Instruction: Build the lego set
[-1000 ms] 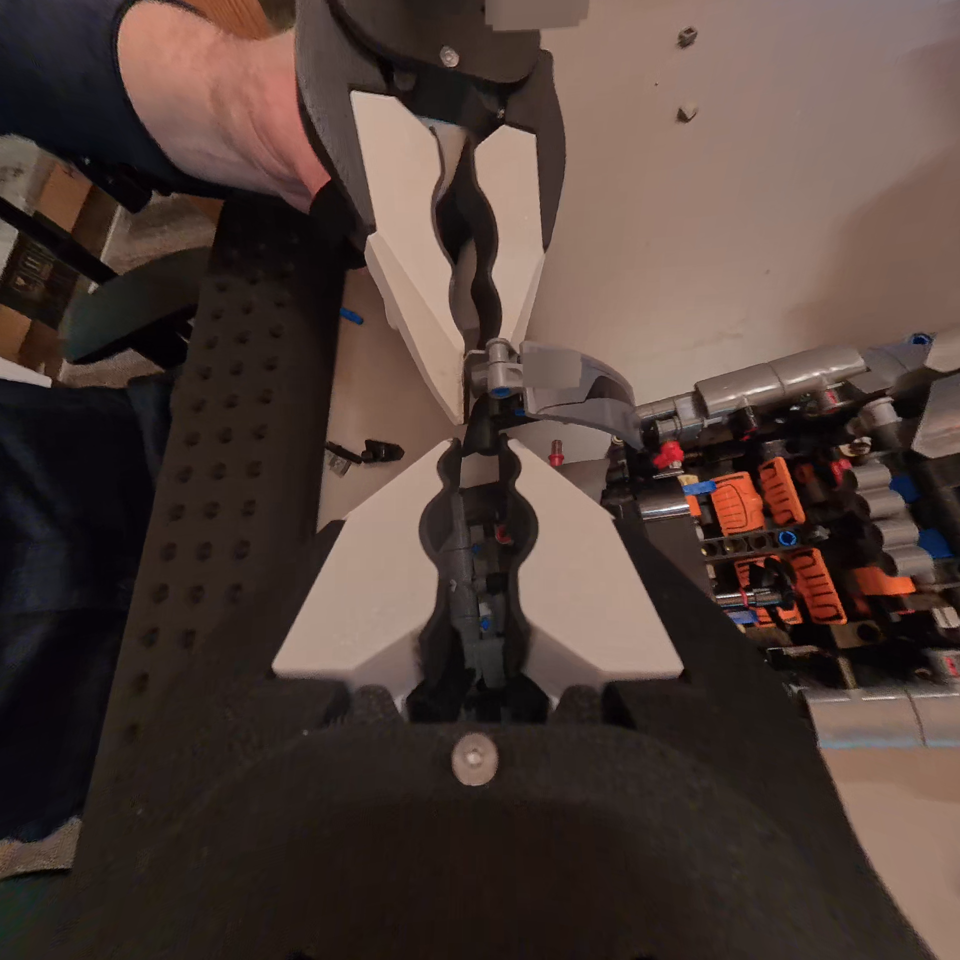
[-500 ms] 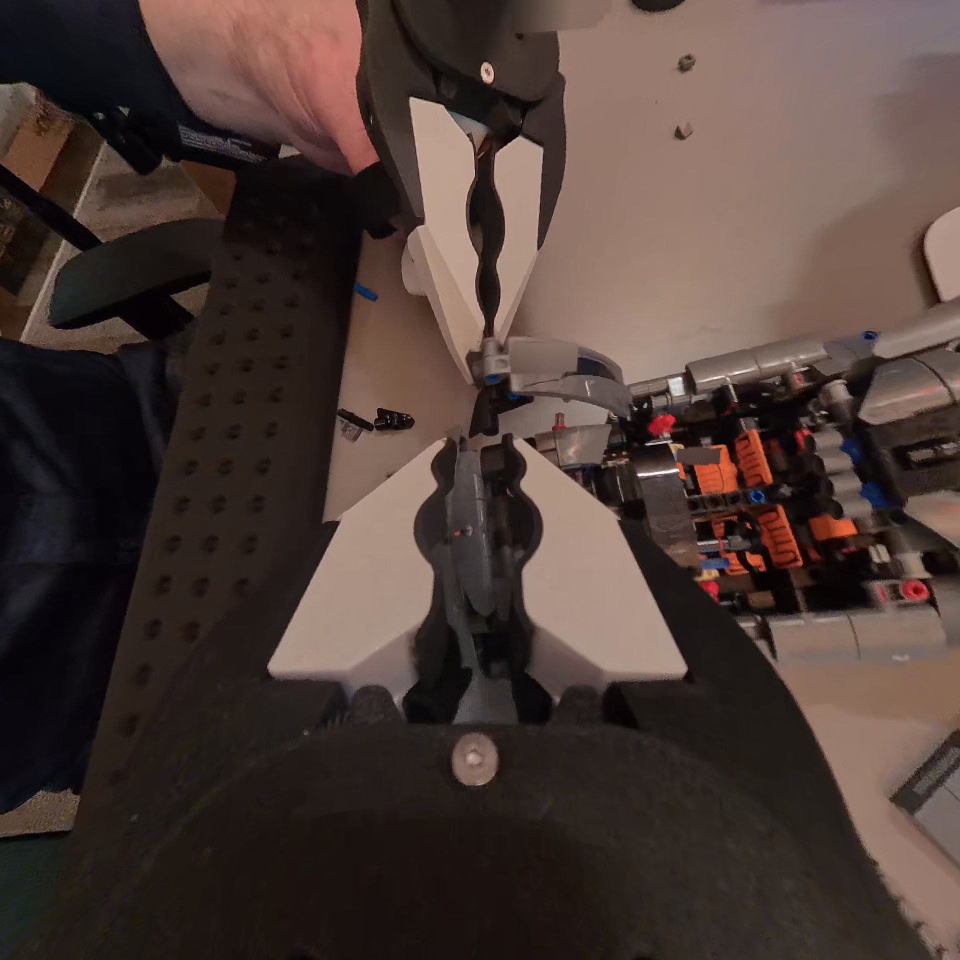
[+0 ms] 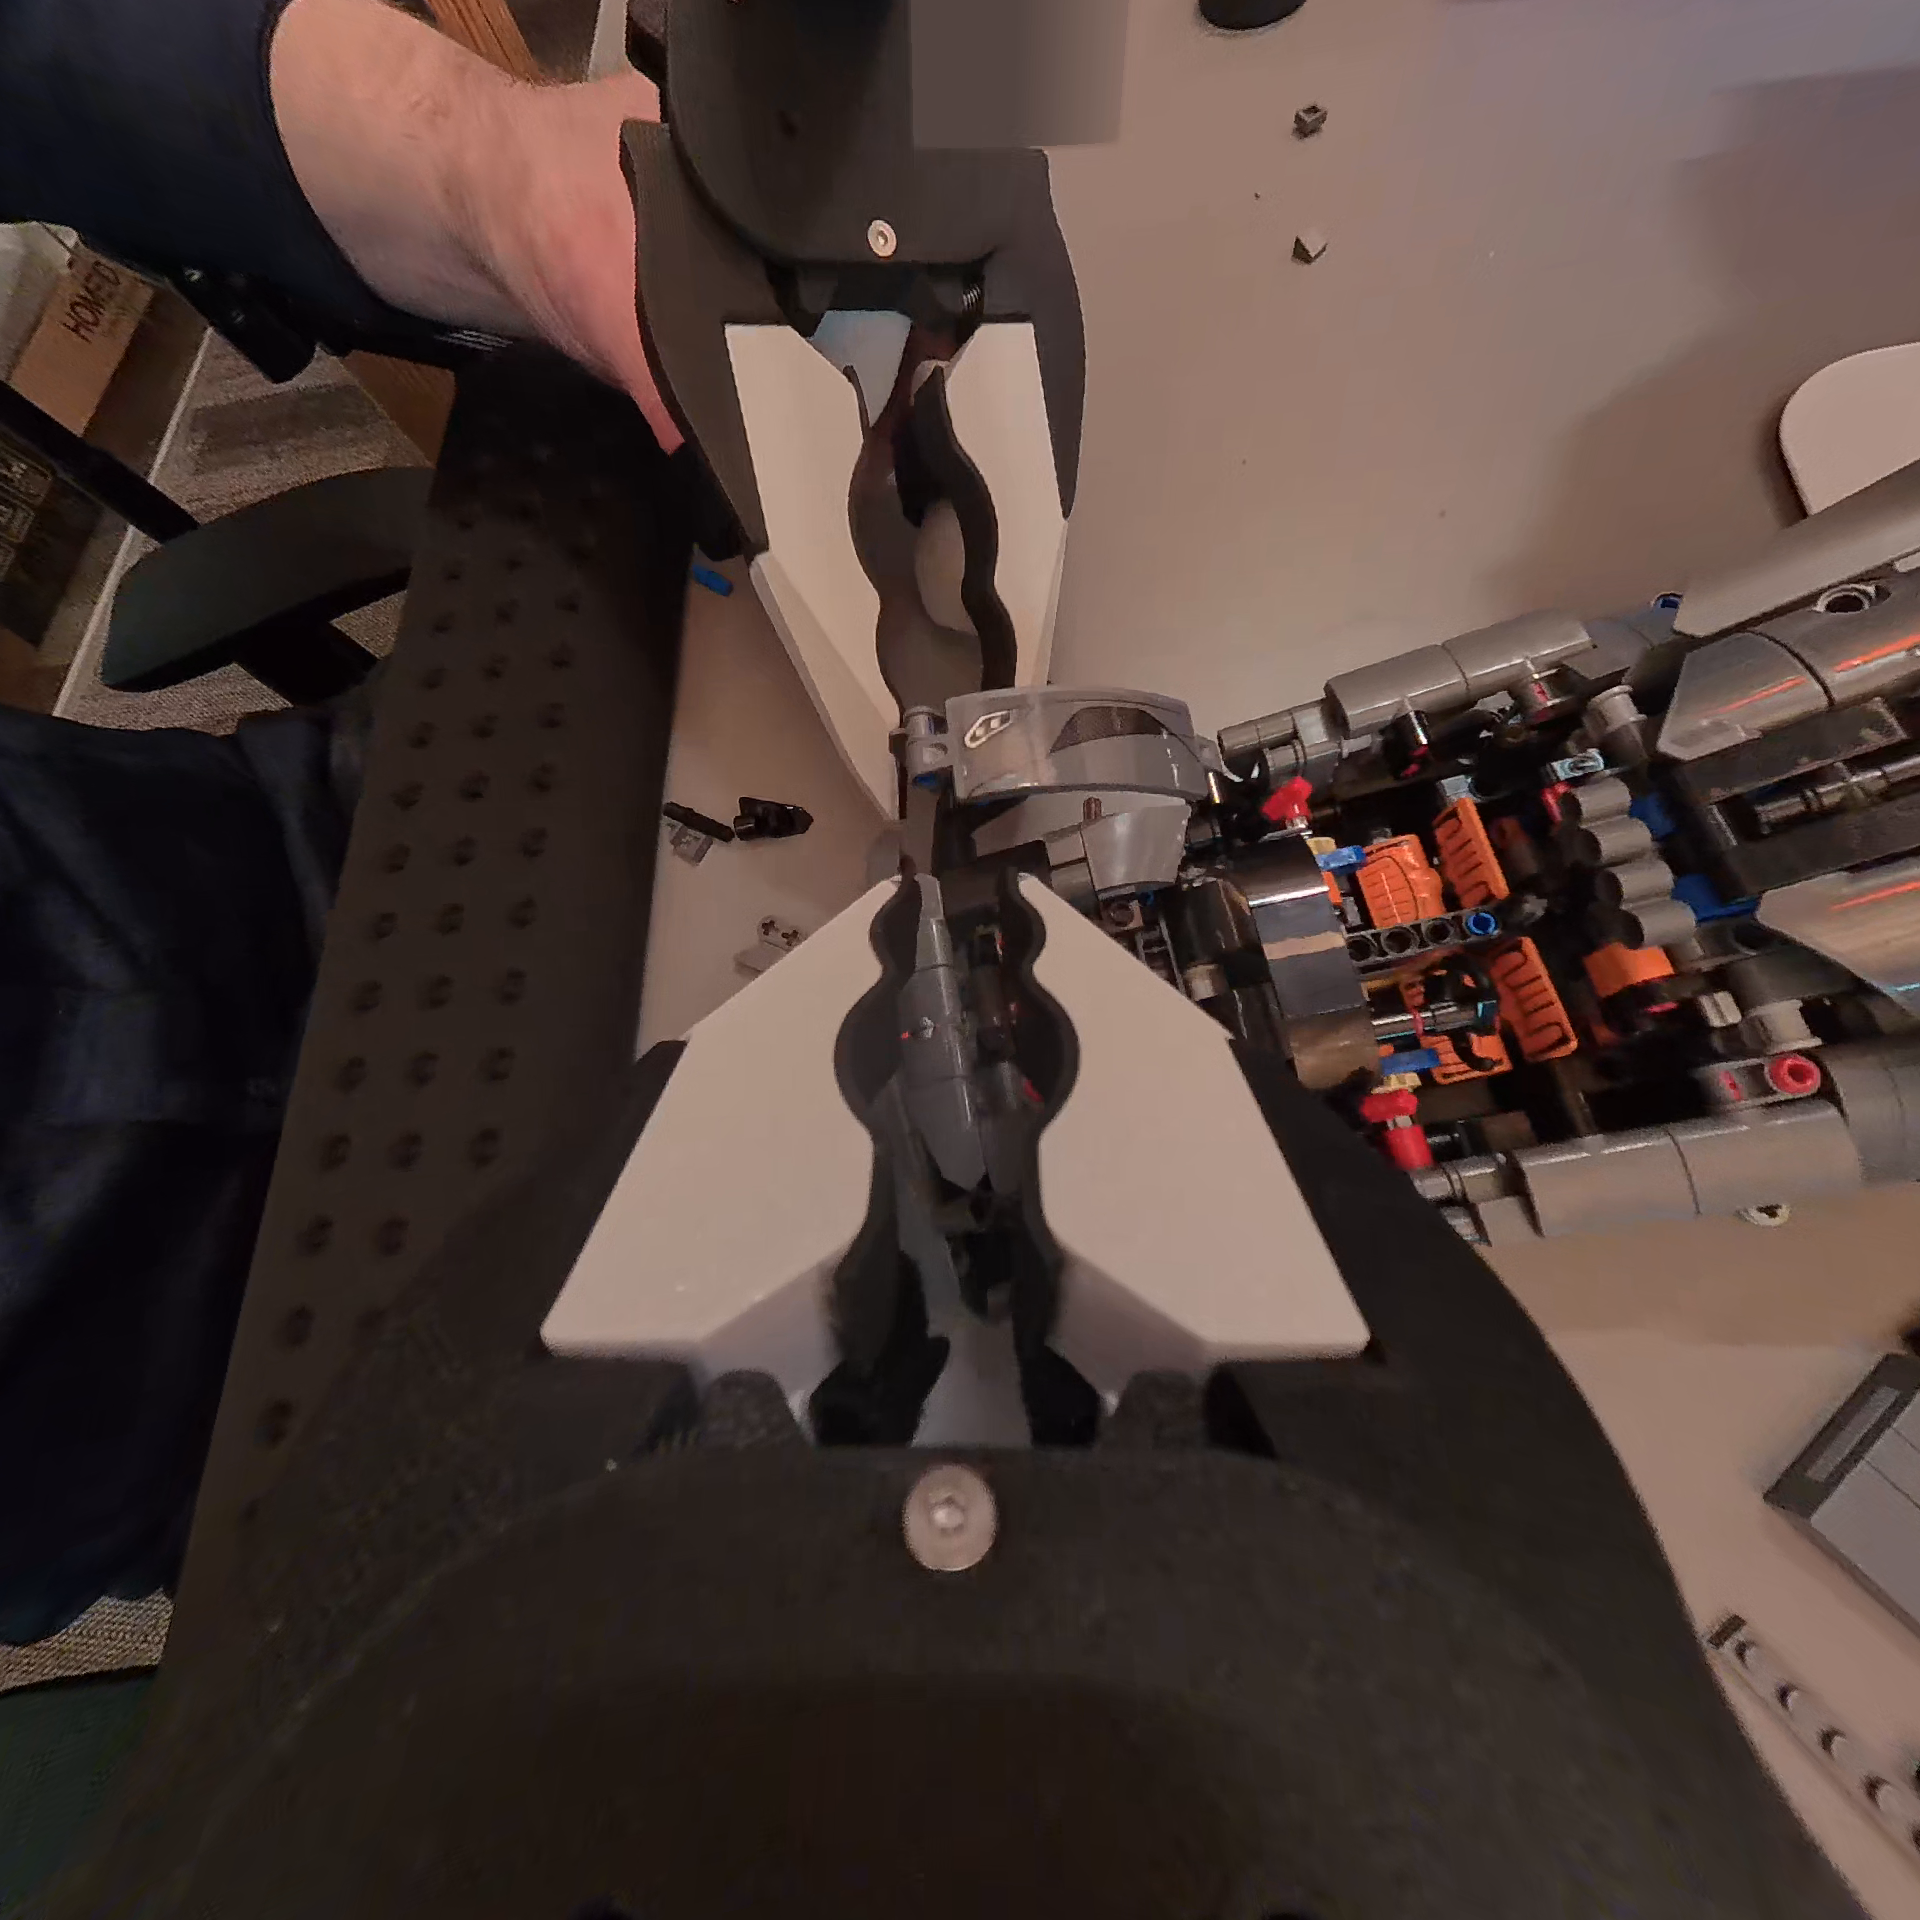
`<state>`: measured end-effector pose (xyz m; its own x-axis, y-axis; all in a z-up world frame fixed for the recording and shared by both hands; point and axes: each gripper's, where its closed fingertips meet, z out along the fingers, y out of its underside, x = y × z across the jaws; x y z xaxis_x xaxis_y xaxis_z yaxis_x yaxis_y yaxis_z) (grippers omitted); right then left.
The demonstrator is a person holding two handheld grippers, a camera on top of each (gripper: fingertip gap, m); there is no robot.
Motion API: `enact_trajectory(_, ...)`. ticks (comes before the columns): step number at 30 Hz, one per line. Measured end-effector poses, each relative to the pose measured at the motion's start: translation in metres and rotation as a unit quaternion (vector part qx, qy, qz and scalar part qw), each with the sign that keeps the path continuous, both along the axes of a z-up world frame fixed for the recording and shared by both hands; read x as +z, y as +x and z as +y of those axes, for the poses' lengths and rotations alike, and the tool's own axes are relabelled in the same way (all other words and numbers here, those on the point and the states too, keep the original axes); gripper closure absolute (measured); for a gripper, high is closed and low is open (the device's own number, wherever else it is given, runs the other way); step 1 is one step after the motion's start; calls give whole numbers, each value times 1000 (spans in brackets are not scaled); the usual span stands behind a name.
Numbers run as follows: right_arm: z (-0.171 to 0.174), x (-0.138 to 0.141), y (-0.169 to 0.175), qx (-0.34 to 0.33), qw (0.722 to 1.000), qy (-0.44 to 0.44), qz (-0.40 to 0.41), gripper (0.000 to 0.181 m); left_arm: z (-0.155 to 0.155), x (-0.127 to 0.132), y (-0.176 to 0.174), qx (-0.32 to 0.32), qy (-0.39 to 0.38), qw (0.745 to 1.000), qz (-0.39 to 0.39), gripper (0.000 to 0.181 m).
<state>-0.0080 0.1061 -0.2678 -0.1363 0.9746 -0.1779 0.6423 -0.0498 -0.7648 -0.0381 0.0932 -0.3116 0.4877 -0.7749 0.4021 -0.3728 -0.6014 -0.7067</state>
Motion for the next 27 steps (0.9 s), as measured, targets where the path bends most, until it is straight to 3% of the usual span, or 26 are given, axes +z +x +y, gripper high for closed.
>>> enact_trajectory(6,10,4,5,-21,1000,-9,8,168,5,7,4,10,-3,999,-35,146)
enact_trajectory(20,15,2,10,-30,999,-16,7,168,8,27,6,20,-9,994,-104,165)
enact_trajectory(22,16,2,11,-33,999,-17,8,169,8,27,4,20,-15,994,-107,167)
enact_trajectory(23,17,2,12,-34,999,-18,9,169,8,26,3,20,-16,994,-105,180)
enact_trajectory(27,21,5,15,-42,999,-21,15,169,9,21,-4,24,-27,996,-87,181)
